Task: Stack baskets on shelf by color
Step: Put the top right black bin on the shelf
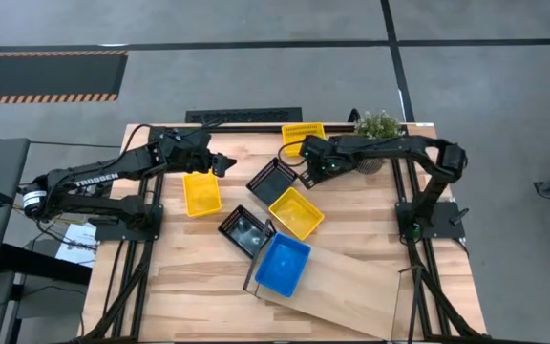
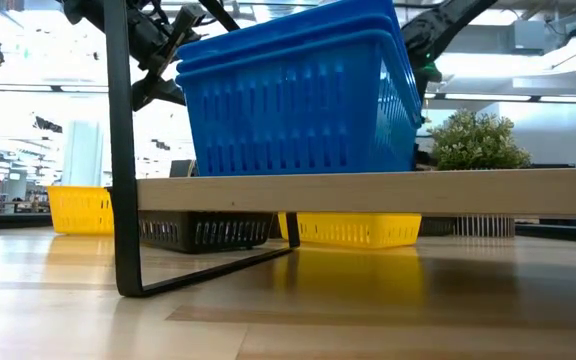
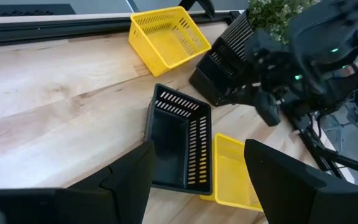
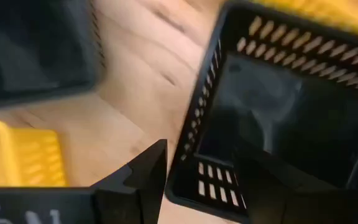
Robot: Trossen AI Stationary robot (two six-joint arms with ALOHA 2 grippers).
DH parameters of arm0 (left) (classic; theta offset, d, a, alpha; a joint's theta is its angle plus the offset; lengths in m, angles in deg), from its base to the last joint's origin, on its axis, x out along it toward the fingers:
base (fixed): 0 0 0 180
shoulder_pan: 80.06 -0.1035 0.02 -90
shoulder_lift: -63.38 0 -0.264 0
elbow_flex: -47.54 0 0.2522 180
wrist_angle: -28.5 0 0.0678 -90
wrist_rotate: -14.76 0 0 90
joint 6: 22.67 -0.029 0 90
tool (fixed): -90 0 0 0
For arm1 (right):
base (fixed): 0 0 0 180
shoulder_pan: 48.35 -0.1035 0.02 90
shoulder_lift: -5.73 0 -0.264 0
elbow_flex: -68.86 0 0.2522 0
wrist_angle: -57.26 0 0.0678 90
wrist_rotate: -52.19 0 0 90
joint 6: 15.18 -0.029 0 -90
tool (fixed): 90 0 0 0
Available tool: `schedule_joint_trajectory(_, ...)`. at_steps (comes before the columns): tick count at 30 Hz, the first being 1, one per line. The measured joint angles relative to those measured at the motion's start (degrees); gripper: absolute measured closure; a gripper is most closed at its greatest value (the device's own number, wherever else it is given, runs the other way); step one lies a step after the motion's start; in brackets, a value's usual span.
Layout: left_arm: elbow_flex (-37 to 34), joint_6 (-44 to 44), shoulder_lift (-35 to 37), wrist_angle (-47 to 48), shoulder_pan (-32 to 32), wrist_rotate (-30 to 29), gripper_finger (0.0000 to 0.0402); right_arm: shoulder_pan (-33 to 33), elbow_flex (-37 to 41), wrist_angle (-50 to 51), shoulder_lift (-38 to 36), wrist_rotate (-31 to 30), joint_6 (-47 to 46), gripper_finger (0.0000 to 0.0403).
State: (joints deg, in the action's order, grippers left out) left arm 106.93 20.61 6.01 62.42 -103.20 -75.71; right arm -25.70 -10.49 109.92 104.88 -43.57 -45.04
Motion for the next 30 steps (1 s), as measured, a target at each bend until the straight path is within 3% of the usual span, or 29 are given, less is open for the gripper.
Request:
schedule_joint_trajectory(9,0.0,-0.76,0.0,-0.12,-0.02,-0.17,0.0164,0.29,-0.1,-1.54,1.89,0.92,1.01,0.0224)
schedule_joint_trajectory(17,0.0,-1.22,0.0,-0.11,-0.02,-0.24,0.0164,-0.88,-0.14,-1.44,5.08,3.93,0.85,0.0307)
schedule_joint_trajectory(22,0.0,-1.25,0.0,-0.13,-0.02,-0.23,0.0164,-1.73,-0.23,-0.74,0.06,2.32,0.97,0.0391)
schedule_joint_trajectory(30,0.0,-1.2,0.0,-0.13,-0.02,-0.22,0.0164,-3.92,-0.29,0.44,-14.89,2.34,-4.84,0.0396)
